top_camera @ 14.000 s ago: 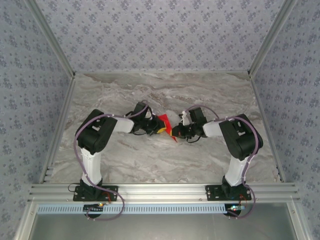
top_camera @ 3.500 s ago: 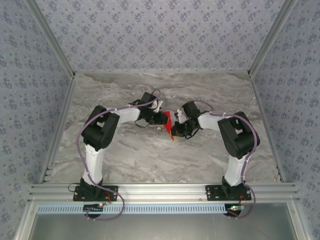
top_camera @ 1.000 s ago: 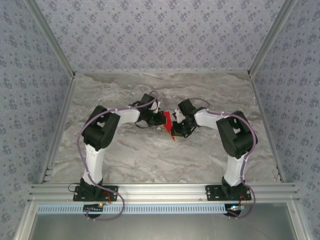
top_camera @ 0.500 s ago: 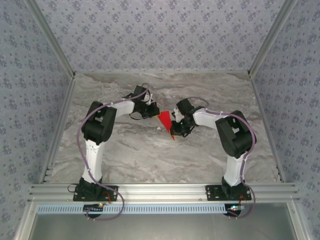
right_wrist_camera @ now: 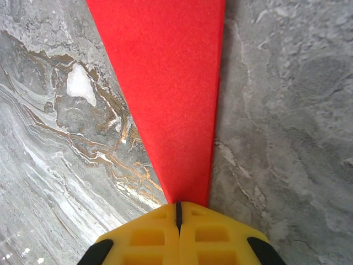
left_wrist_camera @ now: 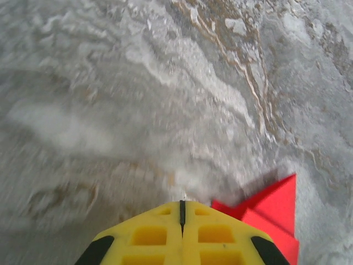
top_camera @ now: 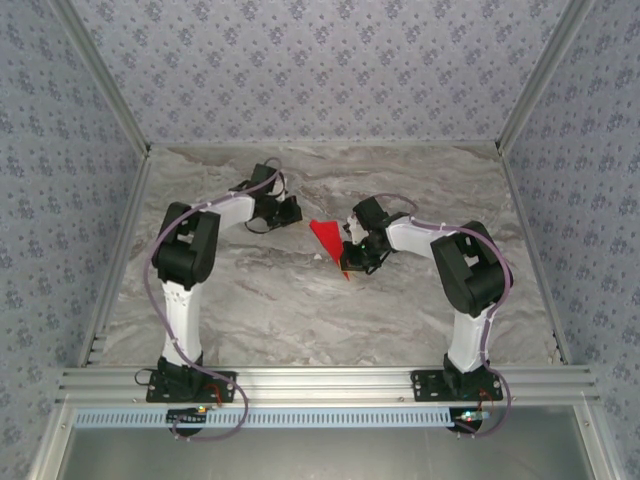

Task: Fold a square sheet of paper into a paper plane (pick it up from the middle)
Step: Fold the wing for the fifth time at the center of the table.

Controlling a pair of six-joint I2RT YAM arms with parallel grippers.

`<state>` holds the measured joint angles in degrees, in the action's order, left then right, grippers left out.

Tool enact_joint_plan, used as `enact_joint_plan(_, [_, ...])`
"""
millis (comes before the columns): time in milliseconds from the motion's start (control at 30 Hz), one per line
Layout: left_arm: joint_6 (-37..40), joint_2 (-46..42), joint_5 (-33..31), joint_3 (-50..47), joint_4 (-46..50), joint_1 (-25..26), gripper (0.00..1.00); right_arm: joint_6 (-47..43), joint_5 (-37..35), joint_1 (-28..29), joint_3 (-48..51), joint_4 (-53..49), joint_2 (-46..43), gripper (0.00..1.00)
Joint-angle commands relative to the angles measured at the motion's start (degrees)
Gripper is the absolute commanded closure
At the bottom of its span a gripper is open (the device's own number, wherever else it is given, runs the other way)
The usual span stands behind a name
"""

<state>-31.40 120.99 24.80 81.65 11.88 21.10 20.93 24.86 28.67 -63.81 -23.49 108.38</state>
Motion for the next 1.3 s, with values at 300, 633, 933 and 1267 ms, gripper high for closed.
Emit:
enact_joint_plan(300, [-3.8,-3.7,4.4,-5.0,-7.7,9.4,0.94,-0.4,1.6,-0.8,-1.0,-4.7,-0.2,1.0])
enact_joint_plan(633, [-4.2,1.5,3.4,-5.3,-7.4,10.2,0.96,1.2,6.1,-1.0,-3.6,1.1,-1.6,1.0])
enact_joint_plan(933, [-3.7,1.9,2.1,-7.2,-7.5,10.1,0.96,1.9,4.1,-0.7,-9.3,2.5,4.0,1.0])
enact_joint_plan(1267, [-3.7,2.7,-0.2,-7.1,-5.3,10.2,0.97,-0.5,5.1,-0.3,-8.1,0.3,6.1,1.0])
